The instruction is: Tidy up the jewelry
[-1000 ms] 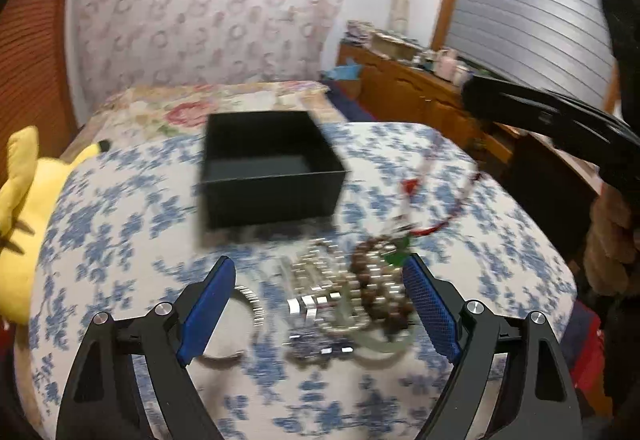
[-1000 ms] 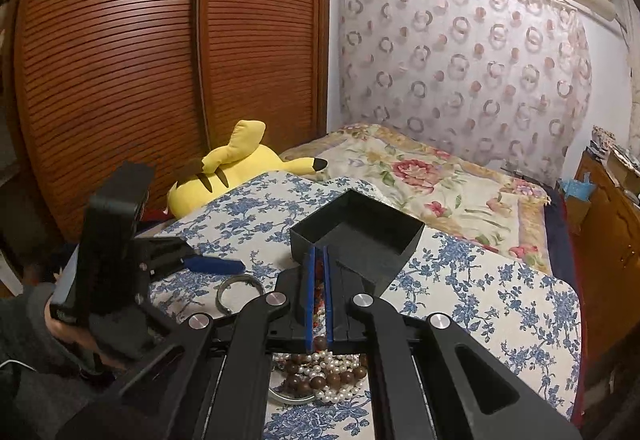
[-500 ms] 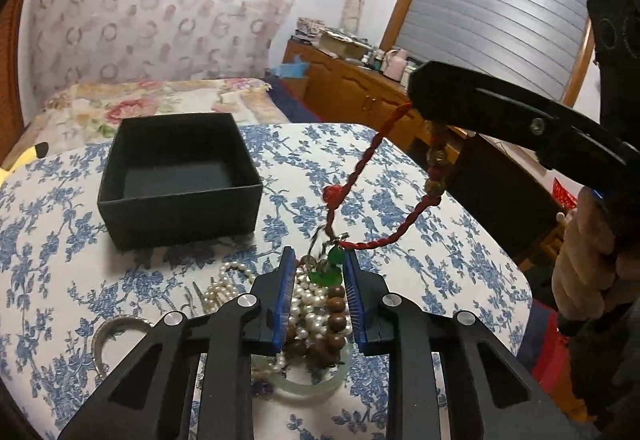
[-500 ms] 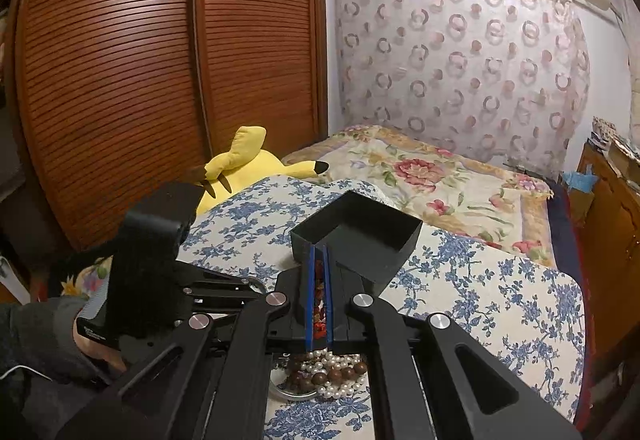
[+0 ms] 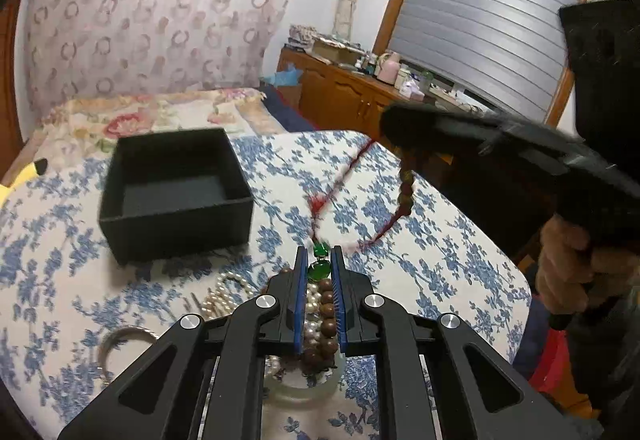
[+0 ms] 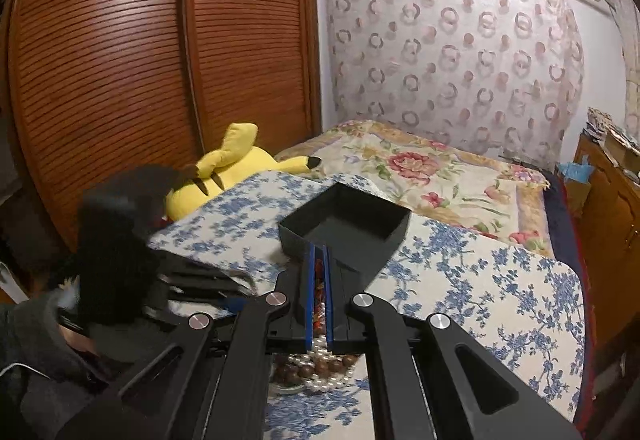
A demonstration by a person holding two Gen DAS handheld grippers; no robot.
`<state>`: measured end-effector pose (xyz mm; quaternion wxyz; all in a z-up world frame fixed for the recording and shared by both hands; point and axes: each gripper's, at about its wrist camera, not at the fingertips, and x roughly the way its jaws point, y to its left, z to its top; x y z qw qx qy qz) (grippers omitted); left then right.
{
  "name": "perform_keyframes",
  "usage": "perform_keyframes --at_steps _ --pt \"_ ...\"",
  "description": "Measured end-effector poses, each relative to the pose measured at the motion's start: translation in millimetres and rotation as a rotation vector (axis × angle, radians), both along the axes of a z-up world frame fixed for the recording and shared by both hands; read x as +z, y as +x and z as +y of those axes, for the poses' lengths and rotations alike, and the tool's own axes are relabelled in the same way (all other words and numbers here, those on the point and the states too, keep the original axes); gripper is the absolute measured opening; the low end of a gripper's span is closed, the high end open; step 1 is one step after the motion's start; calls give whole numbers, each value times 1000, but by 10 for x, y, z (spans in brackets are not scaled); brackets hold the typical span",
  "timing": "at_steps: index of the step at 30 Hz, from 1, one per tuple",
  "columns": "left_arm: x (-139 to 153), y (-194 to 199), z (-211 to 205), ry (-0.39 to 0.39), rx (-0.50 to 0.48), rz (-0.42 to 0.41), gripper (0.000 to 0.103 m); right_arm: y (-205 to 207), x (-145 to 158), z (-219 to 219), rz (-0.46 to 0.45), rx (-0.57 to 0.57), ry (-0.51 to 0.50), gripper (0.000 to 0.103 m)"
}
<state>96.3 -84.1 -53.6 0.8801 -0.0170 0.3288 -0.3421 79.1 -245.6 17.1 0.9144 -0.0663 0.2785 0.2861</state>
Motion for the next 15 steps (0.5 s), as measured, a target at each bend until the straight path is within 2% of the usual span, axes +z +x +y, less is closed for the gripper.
perform_keyframes --at_steps 7,15 --pt "226 -19 167 -11 21 -49 10 241 -271 -122 59 -41 5 5" --pt "522 237 316 -45 33 -74 10 473 -512 -109 101 -42 -5 5"
